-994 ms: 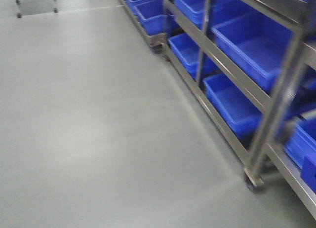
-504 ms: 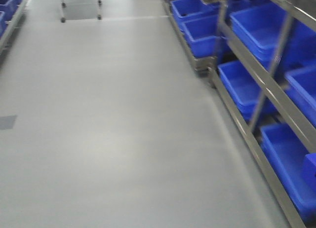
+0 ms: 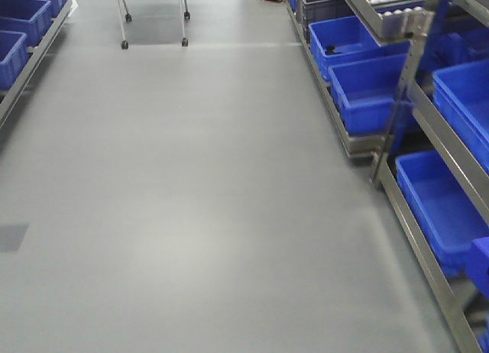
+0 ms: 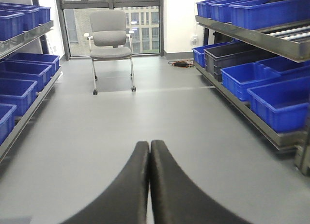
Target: Pour parts from conveyor to right shelf
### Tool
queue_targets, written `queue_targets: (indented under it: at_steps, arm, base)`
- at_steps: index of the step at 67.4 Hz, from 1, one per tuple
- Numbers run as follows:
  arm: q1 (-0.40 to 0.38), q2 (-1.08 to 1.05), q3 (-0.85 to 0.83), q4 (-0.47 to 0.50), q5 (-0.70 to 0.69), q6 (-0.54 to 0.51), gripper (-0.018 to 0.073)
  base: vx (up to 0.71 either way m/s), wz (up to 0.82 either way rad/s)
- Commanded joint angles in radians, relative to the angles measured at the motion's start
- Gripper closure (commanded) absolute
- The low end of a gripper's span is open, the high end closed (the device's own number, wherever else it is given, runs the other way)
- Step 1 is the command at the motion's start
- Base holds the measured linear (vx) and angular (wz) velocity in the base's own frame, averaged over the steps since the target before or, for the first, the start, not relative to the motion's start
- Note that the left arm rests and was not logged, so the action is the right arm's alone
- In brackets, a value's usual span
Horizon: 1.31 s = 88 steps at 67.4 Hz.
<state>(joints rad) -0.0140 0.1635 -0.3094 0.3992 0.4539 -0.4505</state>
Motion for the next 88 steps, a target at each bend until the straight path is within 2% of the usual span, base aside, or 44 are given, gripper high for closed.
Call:
queue_targets:
  at_steps: [1,47,69,88]
  arm:
    - [0.002,0.012,-0.025,0.014,-0.071,-0.007,0.0565]
    - [0.002,0.012,-0.025,0.014,-0.071,-0.007,0.0565]
    - [0.002,0.012,-0.025,0.014,-0.071,-0.007,0.0565]
    - [0.002,0.012,-0.025,0.014,-0.071,-0.007,0.0565]
  base:
    - [0.77,0.01]
    - [0.72,-0.08]
    - [0.36,0.18]
    - [0.17,0.54]
